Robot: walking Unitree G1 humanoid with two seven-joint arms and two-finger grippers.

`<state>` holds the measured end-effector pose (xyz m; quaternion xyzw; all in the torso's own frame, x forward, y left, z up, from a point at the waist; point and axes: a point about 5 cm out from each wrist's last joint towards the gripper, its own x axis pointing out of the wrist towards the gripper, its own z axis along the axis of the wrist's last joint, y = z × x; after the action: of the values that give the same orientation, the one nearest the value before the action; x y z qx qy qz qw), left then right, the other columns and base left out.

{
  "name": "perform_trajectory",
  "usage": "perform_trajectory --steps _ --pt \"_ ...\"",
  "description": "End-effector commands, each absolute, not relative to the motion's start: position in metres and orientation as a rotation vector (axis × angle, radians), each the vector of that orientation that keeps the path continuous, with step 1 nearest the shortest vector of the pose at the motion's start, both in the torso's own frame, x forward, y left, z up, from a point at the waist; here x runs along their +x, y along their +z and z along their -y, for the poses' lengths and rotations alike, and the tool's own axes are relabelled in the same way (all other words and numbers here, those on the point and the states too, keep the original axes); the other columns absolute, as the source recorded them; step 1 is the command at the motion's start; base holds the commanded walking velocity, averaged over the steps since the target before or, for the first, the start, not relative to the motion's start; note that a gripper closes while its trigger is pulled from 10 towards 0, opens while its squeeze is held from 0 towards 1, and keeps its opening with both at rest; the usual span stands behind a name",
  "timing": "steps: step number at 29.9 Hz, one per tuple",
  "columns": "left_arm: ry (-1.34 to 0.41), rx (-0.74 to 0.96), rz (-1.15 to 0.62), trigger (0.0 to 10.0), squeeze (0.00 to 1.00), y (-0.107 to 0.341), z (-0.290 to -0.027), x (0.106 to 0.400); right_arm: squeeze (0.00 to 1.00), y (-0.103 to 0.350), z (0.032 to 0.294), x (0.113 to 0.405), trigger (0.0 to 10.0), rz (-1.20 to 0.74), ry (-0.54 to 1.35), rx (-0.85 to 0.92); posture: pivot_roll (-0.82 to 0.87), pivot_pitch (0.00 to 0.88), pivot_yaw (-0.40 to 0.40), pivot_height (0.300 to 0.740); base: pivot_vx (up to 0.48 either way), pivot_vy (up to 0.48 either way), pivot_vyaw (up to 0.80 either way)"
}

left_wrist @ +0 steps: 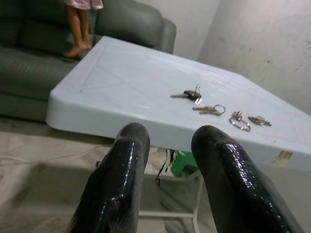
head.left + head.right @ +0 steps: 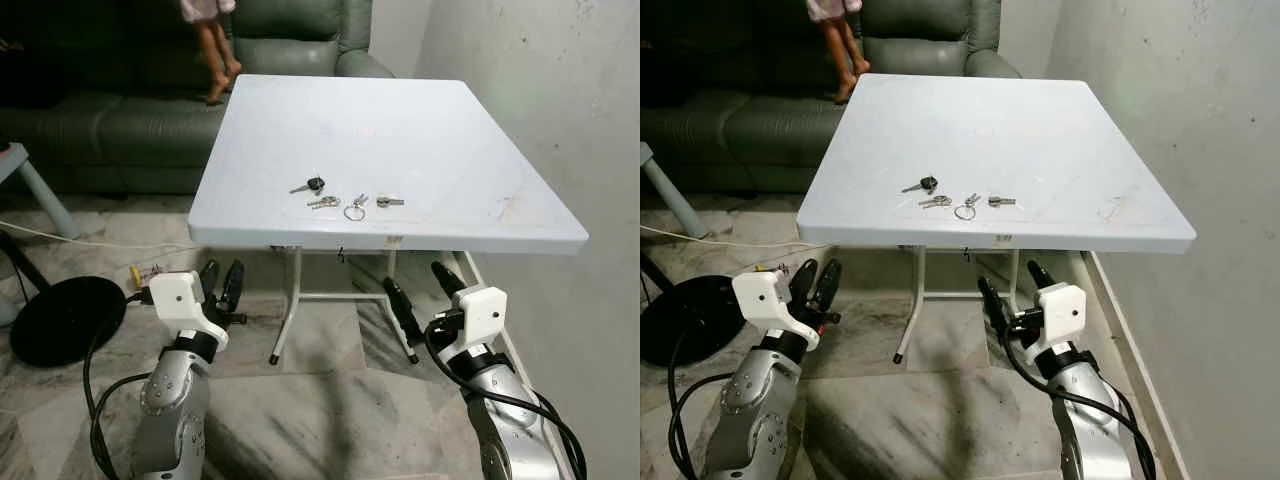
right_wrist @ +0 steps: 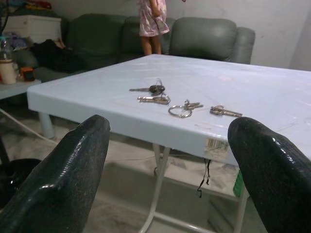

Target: Hang keys on a hook

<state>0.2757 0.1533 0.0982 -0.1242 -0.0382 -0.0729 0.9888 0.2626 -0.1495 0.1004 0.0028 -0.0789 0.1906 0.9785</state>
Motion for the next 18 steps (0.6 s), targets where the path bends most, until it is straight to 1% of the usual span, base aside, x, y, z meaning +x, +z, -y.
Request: perform_trajectory --steps 1,8,18 --pt "-0.149 -0.244 0.064 10.0 0.00 0.100 -0.150 0.276 0.00 0.101 0.147 0.264 10.0 0.144 0.401 0.002 0.11 0.000 -0.060 0.740 0.000 0.000 0.00" --pt "-0.133 -0.244 0.061 10.0 0.00 0.103 -0.153 0.281 0.00 0.104 0.141 0.265 10.0 0.151 0.422 -0.001 0.11 0.000 -0.063 0.740 0.000 0.000 0.00" --pt "-0.117 -0.243 0.052 10.0 0.00 0.104 -0.156 0.284 0.00 0.112 0.145 0.275 10.0 0.172 0.413 -0.011 0.11 0.000 -0.063 0.740 0.000 0.000 0.00"
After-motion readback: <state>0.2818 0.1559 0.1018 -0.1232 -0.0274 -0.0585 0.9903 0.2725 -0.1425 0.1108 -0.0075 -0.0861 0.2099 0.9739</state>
